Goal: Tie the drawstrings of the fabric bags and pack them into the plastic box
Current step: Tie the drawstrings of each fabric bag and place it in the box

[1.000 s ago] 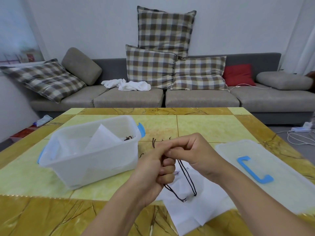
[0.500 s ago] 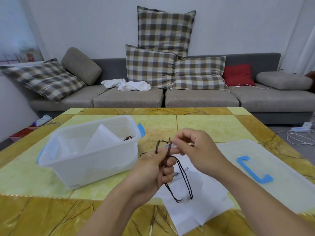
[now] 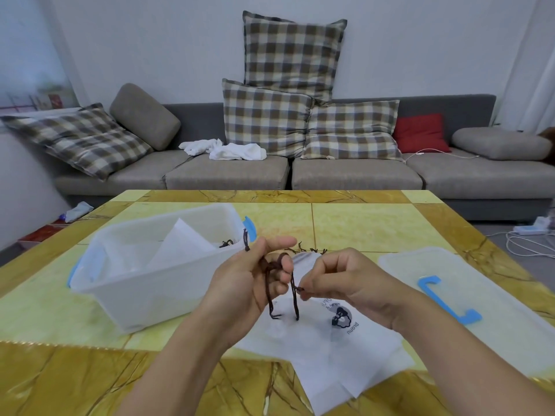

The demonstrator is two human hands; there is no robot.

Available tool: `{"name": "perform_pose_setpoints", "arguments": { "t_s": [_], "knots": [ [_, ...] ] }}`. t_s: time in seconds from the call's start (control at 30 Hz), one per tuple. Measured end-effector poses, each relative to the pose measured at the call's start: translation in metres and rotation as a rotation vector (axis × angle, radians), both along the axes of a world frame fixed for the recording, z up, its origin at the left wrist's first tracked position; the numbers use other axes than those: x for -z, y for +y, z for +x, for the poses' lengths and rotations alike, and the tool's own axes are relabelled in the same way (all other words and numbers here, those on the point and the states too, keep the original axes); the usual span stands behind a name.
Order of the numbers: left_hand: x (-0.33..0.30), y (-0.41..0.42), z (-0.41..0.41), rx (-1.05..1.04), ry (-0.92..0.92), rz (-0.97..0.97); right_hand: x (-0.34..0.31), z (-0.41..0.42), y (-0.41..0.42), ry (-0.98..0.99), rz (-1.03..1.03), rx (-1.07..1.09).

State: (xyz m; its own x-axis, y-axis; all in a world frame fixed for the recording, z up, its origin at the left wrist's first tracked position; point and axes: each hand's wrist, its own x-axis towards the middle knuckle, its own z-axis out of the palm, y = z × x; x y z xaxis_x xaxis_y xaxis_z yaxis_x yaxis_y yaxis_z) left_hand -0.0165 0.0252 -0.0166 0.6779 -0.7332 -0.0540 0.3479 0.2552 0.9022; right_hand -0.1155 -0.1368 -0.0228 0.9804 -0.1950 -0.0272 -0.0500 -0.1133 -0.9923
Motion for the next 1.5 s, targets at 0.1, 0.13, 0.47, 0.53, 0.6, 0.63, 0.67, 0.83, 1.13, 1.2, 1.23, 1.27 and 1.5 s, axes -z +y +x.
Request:
{"name": "perform_pose_setpoints", "arguments": {
  "t_s": [0.1, 0.13, 0.47, 0.53, 0.6, 0.63, 0.67, 0.83, 1.13, 1.2, 1.23, 1.27, 1.5],
  "knots": [
    [0.004, 0.0, -0.002, -0.096, -0.268, 0.114, 0.003, 0.001, 0.0, -0.005, -0.003, -0.037],
    [0.006, 0.0, -0.002, -0.151, -0.376, 0.152, 0.004, 0.003, 0.001, -0.009, -0.03, -0.047],
    [0.017, -0.003, -0.005, -0.495, -1.009, 0.221, 0.003, 0.011, 0.016, 0.104, 0.268, 0.038],
    [0.014, -0.005, -0.011, -0.4, -0.781, 0.082, -0.002, 0.013, 0.021, 0.145, 0.339, 0.088],
    [0.01, -0.006, -0.018, -0.297, -0.571, -0.005, -0.004, 0.015, 0.025, 0.139, 0.388, 0.066],
    [0.007, -0.007, -0.021, -0.271, -0.529, -0.013, -0.004, 0.015, 0.027, 0.125, 0.404, 0.047],
    [0.006, -0.007, -0.022, -0.255, -0.506, -0.023, -0.004, 0.016, 0.029, 0.11, 0.431, 0.028],
    [0.008, -0.006, -0.018, -0.21, -0.513, -0.043, -0.002, 0.023, 0.037, 0.035, 0.648, 0.149],
    [-0.001, 0.031, 0.041, -0.52, -0.025, -0.213, 0.002, 0.018, -0.027, -0.245, 1.18, 0.486],
    [-0.001, 0.041, 0.053, -0.56, -0.031, -0.14, 0.004, 0.012, -0.043, -0.197, 1.04, 0.527],
    [-0.002, 0.042, 0.055, -0.572, -0.077, -0.091, 0.006, 0.011, -0.045, -0.169, 0.915, 0.53],
    [-0.003, 0.039, 0.055, -0.587, -0.152, -0.03, 0.006, 0.01, -0.045, -0.158, 0.773, 0.525],
    [0.016, 0.025, 0.037, -0.425, -0.839, 0.557, 0.012, 0.015, -0.021, -0.036, -0.387, 0.328]
  ]
}}
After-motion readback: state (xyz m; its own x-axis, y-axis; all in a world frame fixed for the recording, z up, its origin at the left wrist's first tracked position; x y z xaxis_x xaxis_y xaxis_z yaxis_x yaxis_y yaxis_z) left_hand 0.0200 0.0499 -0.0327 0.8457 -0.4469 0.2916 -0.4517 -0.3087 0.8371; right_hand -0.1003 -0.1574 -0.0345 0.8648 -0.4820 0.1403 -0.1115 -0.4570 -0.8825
